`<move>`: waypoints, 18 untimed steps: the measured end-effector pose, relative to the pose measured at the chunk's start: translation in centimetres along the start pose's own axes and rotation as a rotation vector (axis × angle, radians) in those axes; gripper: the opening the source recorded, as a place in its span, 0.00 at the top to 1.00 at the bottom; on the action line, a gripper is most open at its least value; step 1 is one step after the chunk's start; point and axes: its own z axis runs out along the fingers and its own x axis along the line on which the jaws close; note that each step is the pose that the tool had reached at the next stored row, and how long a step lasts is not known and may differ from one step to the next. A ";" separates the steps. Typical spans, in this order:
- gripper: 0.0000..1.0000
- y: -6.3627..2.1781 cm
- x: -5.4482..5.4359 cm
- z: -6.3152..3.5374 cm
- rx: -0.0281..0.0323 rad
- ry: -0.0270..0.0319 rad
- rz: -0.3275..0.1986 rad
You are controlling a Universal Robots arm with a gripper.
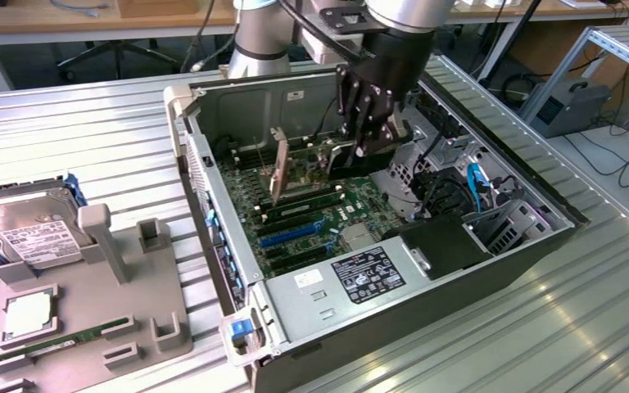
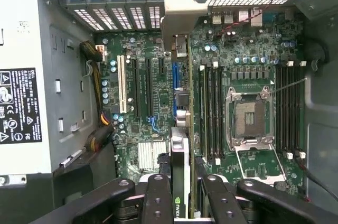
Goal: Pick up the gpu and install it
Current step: 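Insert the gpu into the slot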
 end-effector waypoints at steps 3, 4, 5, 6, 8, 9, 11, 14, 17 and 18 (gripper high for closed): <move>0.73 -0.01 0.1 2.84 0.0000 -0.0003 0.000; 0.73 0.00 0.1 3.03 0.0000 -0.0012 0.000; 0.73 0.02 0.1 3.19 -0.0001 -0.0017 0.000; 0.73 0.09 0.1 3.51 -0.0001 -0.0031 0.000; 0.73 0.37 0.1 4.08 -0.0002 -0.0065 0.000; 0.73 0.41 0.1 4.17 -0.0003 -0.0083 0.000; 0.73 0.51 0.1 4.31 0.0001 -0.0095 0.000; 0.73 1.00 0.2 5.08 -0.0001 -0.0090 0.000; 0.73 1.43 0.2 5.77 0.0000 -0.0091 0.000; 0.73 1.50 0.2 5.93 0.0000 -0.0091 0.000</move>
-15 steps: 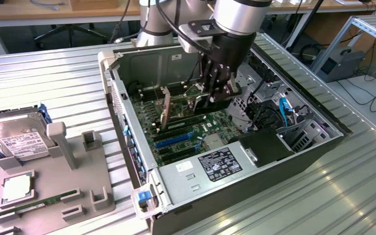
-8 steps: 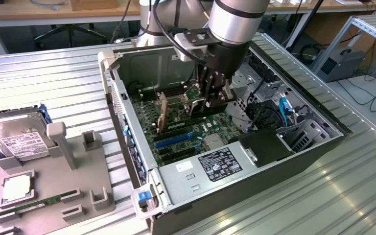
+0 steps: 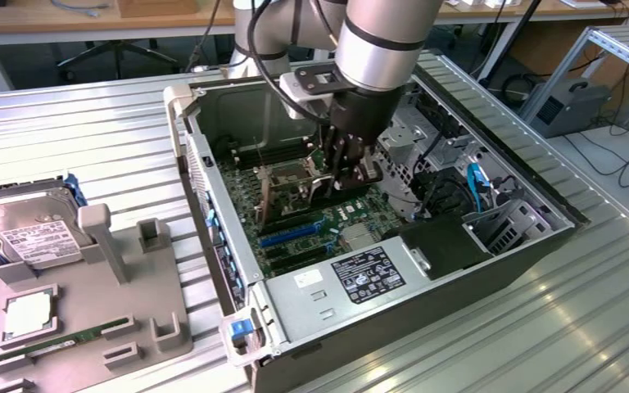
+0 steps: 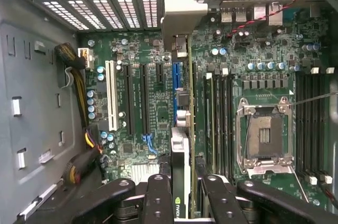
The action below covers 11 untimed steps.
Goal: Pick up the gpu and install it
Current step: 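Insert the gpu into the slot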
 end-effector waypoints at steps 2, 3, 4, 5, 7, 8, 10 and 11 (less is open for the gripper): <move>0.73 0.45 0.1 1.10 -0.0001 -0.0001 0.000; 0.73 0.61 0.1 1.39 -0.0001 -0.0009 0.000; 0.73 0.67 0.1 1.61 -0.0002 -0.0034 0.000; 0.73 0.71 0.1 1.91 -0.0002 -0.0060 0.000; 0.73 0.79 0.1 2.24 -0.0004 -0.0088 0.000; 0.73 0.84 0.1 2.44 -0.0006 -0.0117 0.000; 0.73 0.92 0.1 2.69 -0.0006 -0.0148 0.000; 0.73 0.96 0.1 2.79 -0.0006 -0.0157 0.000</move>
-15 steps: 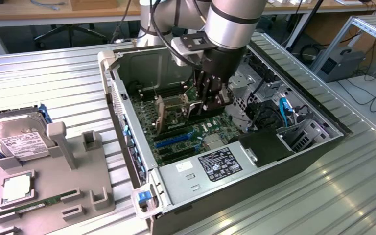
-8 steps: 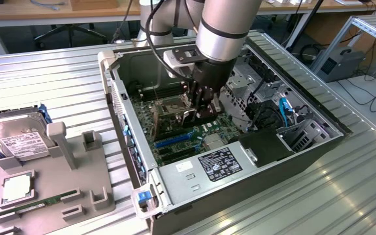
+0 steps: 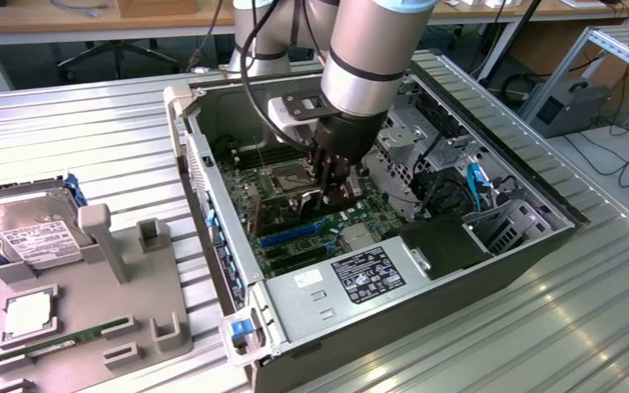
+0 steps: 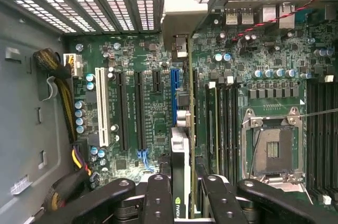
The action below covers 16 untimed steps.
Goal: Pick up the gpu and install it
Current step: 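Insert the gpu into the slot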
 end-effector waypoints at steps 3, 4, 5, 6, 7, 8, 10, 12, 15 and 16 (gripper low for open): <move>0.73 0.14 0.0 0.27 0.0000 -0.0021 0.000; 0.73 0.17 0.0 0.37 0.0000 -0.0027 0.000; 0.73 0.19 0.0 0.42 0.0000 -0.0030 0.000; 0.73 0.20 0.0 0.51 0.0000 -0.0033 0.000; 0.73 0.21 0.0 0.55 -0.0001 -0.0035 0.000; 0.73 0.21 0.0 0.58 -0.0002 -0.0035 0.000; 0.73 0.21 0.0 0.59 -0.0002 -0.0037 0.000; 0.73 0.21 0.0 0.66 0.0001 -0.0042 0.000; 0.73 0.22 0.1 1.02 -0.0001 -0.0037 0.000; 0.73 0.22 0.1 1.04 -0.0001 -0.0038 0.000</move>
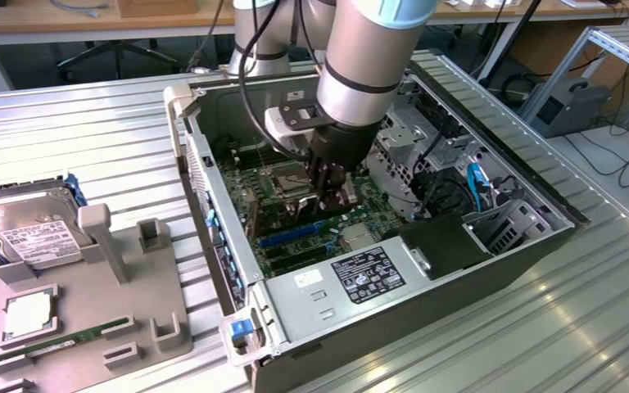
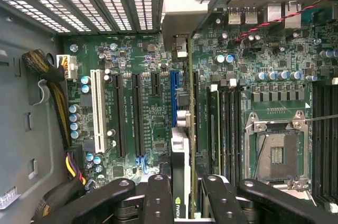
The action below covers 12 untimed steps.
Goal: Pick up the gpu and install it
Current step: 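Insert the gpu into the slot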
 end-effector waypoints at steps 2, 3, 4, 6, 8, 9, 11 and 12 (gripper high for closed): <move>0.73 0.38 0.1 0.02 0.0009 -0.0050 0.000; 0.73 0.42 0.2 0.01 0.0011 -0.0051 0.000; 0.73 0.43 0.4 0.01 0.0011 -0.0056 0.000; 0.73 0.47 0.6 -0.01 0.0010 -0.0069 0.000; 0.73 0.58 0.6 -0.01 0.0010 -0.0070 0.000; 0.73 0.80 0.6 0.00 0.0011 -0.0070 0.000; 0.73 1.10 0.6 0.00 0.0011 -0.0070 0.000; 0.73 1.14 0.6 0.00 0.0011 -0.0070 0.000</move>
